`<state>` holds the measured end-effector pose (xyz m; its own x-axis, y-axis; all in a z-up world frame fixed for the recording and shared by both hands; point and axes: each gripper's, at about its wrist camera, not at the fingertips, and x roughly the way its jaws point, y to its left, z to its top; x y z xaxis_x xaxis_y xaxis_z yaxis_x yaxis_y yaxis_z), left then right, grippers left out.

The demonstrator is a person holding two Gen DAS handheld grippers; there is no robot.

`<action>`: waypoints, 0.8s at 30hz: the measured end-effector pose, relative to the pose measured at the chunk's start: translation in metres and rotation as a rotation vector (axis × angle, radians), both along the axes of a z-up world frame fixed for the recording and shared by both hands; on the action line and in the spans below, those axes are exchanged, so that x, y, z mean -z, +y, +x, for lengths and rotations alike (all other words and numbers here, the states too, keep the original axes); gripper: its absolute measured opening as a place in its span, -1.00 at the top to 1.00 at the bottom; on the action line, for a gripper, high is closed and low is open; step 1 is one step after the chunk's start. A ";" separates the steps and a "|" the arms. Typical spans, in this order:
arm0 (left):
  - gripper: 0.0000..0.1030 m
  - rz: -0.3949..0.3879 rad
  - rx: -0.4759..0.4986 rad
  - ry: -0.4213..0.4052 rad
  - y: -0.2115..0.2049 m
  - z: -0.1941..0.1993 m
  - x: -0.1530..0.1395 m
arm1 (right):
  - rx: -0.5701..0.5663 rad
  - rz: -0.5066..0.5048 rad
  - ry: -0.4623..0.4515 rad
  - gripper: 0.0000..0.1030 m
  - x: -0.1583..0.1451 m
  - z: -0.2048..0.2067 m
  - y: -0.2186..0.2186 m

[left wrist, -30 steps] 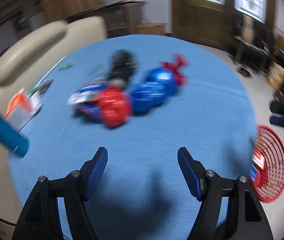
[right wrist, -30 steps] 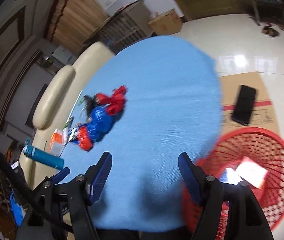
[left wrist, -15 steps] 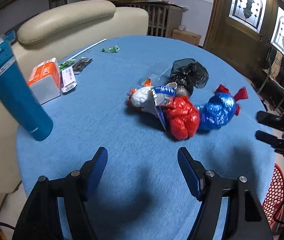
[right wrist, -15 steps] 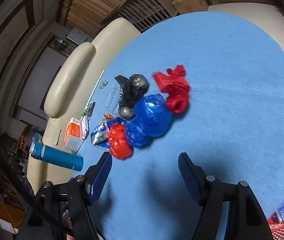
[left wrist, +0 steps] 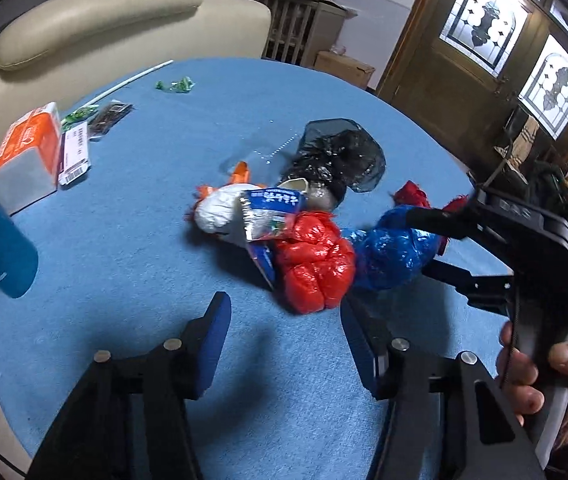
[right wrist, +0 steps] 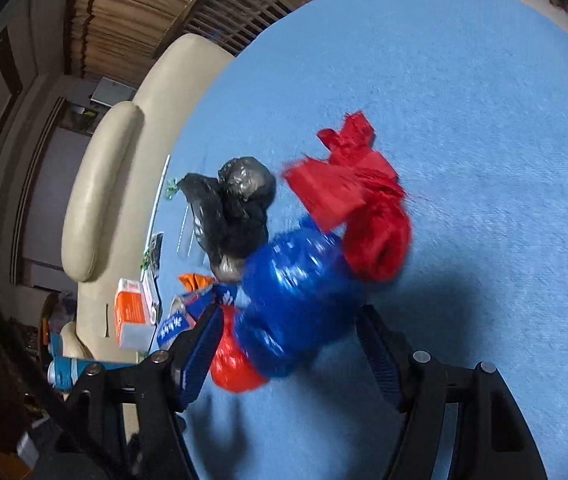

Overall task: Collect trash
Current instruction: 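Grasp the blue plastic bag with the right gripper while the left gripper grasps the red bag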

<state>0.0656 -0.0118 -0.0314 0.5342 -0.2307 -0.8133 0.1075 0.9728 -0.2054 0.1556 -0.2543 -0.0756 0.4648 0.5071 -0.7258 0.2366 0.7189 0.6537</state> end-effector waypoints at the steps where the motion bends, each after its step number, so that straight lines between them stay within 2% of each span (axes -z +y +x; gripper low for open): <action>1: -0.13 -0.001 0.002 0.001 -0.001 0.002 0.001 | 0.005 -0.007 0.006 -0.40 0.001 0.002 0.001; 5: -0.13 -0.029 0.024 0.005 -0.005 0.008 0.001 | -0.013 -0.093 0.025 -0.36 0.004 0.012 0.013; 6: -0.13 -0.032 0.030 0.005 -0.007 0.009 0.001 | -0.028 -0.121 0.015 -0.17 0.004 0.013 0.016; 7: -0.13 -0.036 0.036 0.005 -0.008 0.011 0.001 | -0.042 -0.138 0.008 -0.11 0.004 0.013 0.018; 13: -0.14 -0.063 0.055 0.034 -0.020 0.024 0.010 | -0.072 -0.177 -0.056 -0.07 0.001 -0.006 0.009; 20: -0.14 -0.019 0.048 0.052 -0.042 0.036 0.022 | -0.116 -0.196 -0.115 -0.07 -0.008 -0.046 -0.005; 22: 0.00 0.000 0.048 0.057 -0.047 0.038 0.026 | -0.129 -0.210 -0.132 -0.07 -0.012 -0.059 -0.007; 24: 0.33 0.020 0.057 0.069 -0.051 0.039 0.032 | -0.140 -0.212 -0.146 -0.07 -0.016 -0.073 -0.015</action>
